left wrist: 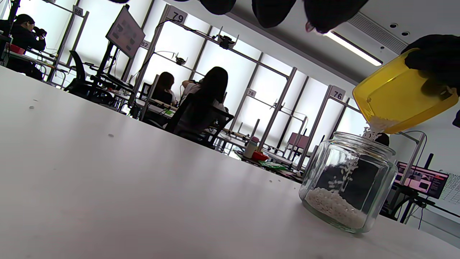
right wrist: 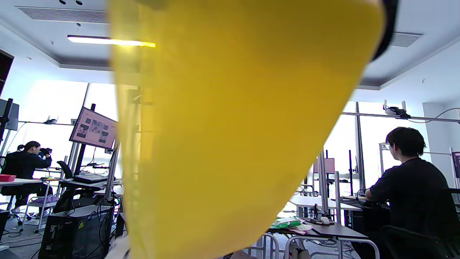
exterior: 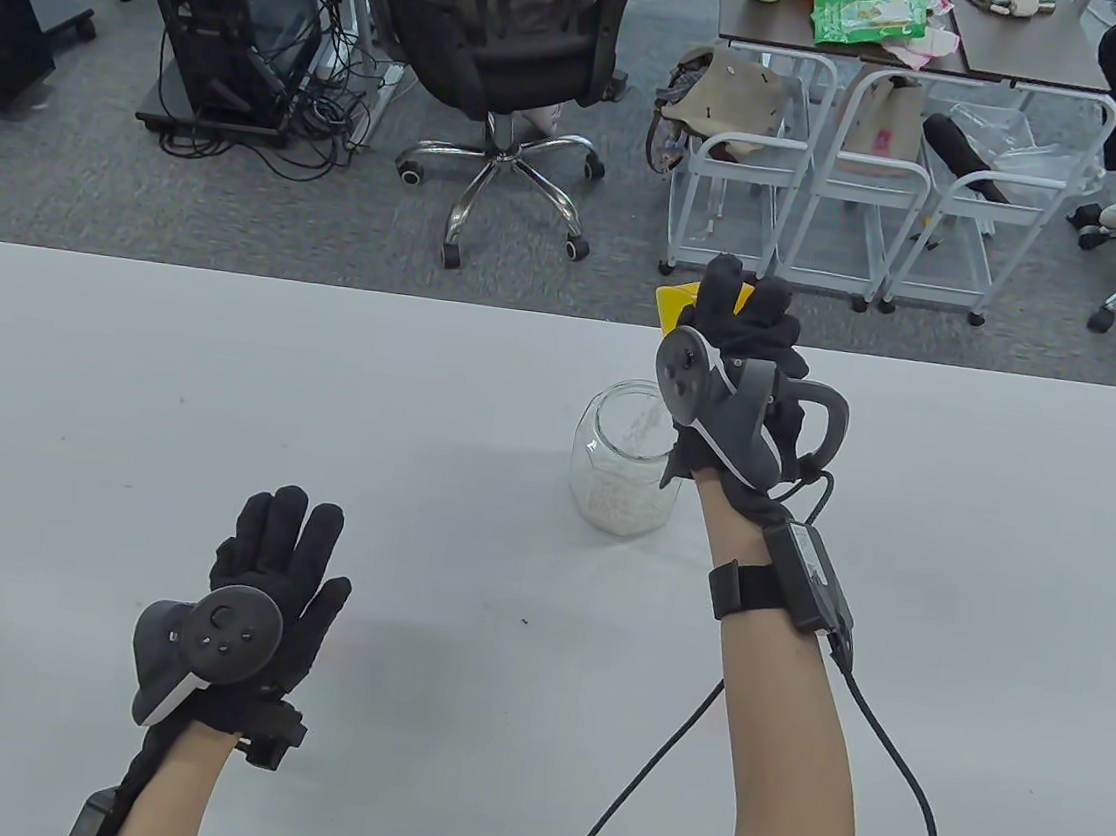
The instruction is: Pour rice from plastic food container into glass jar
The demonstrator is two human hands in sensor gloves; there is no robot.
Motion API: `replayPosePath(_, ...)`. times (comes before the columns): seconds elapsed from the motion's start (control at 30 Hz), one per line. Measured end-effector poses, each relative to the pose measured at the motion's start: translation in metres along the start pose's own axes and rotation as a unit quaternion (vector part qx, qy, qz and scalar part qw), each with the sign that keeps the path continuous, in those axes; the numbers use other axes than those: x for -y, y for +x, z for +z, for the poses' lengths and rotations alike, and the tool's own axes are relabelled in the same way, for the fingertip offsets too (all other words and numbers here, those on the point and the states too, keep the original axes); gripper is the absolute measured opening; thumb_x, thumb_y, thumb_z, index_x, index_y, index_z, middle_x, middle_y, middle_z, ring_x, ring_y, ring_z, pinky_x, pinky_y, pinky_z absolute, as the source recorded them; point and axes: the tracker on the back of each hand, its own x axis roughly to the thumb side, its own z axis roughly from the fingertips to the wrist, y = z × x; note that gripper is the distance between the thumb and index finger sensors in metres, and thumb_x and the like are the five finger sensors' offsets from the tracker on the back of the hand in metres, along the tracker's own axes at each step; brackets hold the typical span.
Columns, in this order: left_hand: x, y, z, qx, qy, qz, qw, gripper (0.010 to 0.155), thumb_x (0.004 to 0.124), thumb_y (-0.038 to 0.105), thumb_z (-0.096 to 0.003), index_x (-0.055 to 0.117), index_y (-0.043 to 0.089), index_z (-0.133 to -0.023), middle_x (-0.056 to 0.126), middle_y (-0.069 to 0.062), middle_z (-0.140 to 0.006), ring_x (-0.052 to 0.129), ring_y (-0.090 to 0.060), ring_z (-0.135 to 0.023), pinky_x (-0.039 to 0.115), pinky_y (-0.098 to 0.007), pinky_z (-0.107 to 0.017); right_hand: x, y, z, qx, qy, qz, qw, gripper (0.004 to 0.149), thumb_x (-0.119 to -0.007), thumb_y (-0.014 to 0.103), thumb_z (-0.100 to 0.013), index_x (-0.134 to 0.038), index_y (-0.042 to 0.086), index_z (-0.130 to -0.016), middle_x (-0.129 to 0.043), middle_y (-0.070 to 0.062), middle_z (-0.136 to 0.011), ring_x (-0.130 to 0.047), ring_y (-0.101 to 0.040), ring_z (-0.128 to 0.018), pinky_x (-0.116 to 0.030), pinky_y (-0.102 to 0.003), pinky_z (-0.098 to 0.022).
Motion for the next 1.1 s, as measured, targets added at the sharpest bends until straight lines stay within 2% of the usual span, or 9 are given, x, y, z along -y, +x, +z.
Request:
replayPosePath(0.23, 0.000, 0.000, 0.000, 0.001, 0.000, 0.000, 1.000, 0.066, 0.055, 0.051, -0.0554, 0.043, 0.031, -0.117, 0.031, -0.013, -0.127, 0.030, -0.043, -0.114, 0.041, -0.067, -0.076, -0.001, 0.007, 0.003, 0.026, -0.009, 0.019, 0.999, 0.056, -0.052, 0.043, -0.065, -0.040, 0.017, -0.113, -0.044, -0.030, -0.102, -0.085, -0.043, -0.067, -0.080, -0.051, -0.042)
replayPosePath(0.6, 0.000, 0.001, 0.000, 0.002, 0.003, -0.001, 1.000, 0.066, 0.055, 0.051, -0.0554, 0.043, 0.030, -0.117, 0.031, -0.013, -0.127, 0.030, -0.043, -0.115, 0.041, -0.067, -0.076, 0.000, 0.025, 0.012, 0.106, -0.039, 0.092, 0.989, 0.056, -0.050, 0.043, -0.065, -0.036, 0.018, -0.113, -0.042, -0.029, -0.103, -0.085, -0.042, -0.069, -0.081, -0.050, -0.043)
replayPosePath(1.1, 0.000, 0.001, 0.000, 0.002, 0.002, -0.001, 1.000, 0.066, 0.055, 0.051, -0.0555, 0.043, 0.031, -0.117, 0.031, -0.013, -0.127, 0.030, -0.043, -0.115, 0.041, -0.067, -0.076, 0.003, 0.038, 0.020, 0.156, -0.054, 0.118, 0.979, 0.056, -0.050, 0.043, -0.065, -0.036, 0.018, -0.113, -0.042, -0.028, -0.103, -0.084, -0.041, -0.070, -0.081, -0.050, -0.044)
